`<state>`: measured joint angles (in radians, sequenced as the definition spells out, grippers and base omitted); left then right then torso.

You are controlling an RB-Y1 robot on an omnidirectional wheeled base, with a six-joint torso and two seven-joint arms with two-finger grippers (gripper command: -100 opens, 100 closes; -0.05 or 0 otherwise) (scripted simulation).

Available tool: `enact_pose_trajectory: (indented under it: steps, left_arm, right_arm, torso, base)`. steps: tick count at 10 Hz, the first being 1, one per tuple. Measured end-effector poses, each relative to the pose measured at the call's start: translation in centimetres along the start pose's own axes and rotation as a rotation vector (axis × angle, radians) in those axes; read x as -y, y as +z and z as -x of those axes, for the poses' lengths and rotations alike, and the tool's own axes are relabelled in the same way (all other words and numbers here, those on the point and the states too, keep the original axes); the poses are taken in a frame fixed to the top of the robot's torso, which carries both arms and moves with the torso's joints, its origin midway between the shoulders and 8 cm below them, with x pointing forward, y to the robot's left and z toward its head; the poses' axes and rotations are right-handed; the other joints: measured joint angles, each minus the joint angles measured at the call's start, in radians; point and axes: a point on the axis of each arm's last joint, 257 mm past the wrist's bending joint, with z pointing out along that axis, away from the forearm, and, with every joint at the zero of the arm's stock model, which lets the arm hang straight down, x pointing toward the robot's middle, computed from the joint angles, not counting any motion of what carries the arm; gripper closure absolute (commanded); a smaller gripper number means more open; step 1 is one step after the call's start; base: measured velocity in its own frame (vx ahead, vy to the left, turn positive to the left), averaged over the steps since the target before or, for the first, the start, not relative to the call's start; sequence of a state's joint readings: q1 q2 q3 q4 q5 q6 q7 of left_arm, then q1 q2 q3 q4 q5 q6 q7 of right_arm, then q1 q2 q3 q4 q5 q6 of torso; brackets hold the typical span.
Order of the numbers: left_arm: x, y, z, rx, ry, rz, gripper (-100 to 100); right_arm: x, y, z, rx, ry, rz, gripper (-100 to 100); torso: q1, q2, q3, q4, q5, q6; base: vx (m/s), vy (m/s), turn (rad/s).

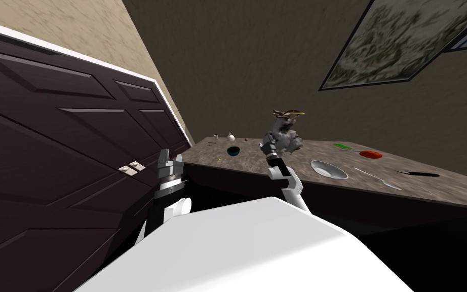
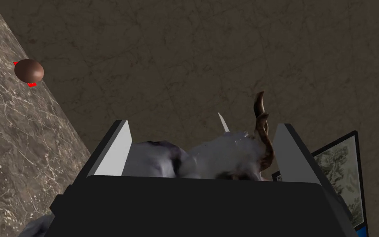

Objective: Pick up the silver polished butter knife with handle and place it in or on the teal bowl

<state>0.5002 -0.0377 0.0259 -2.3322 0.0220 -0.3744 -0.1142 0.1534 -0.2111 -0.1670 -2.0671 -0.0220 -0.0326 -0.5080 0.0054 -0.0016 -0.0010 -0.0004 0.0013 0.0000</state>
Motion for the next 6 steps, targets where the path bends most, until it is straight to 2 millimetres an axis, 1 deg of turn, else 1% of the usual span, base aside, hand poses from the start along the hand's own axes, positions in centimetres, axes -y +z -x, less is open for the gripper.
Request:
enact_pose_trajectory:
  steps: [1,4,6]
  left_arm:
    - [0.0,0.0,0.0,0.000,0.000,0.000,0]
    - [0.0,0.0,0.0,0.000,0.000,0.000,0]
    - [0.0,0.0,0.0,0.000,0.000,0.000,0]
  right_arm:
    - [0.7,0.4,0.5,0.015,0.019,-0.018,-100]
    - [2.2,1.5,2.4,0.074,0.099,-0.072,-100]
    - [3.4,1.8,3.8,0.116,0.153,-0.109,-100]
  torso:
    - [0.000,0.000,0.000,0.000,0.000,0.000]
    - [-0.001,0.000,0.000,0.000,0.000,0.000]
    - [-0.001,0.000,0.000,0.000,0.000,0.000]
  base:
    - [0.012,0.094,0.012]
    - [0.024,0.068,0.004]
    - [0.018,0.070,0.000]
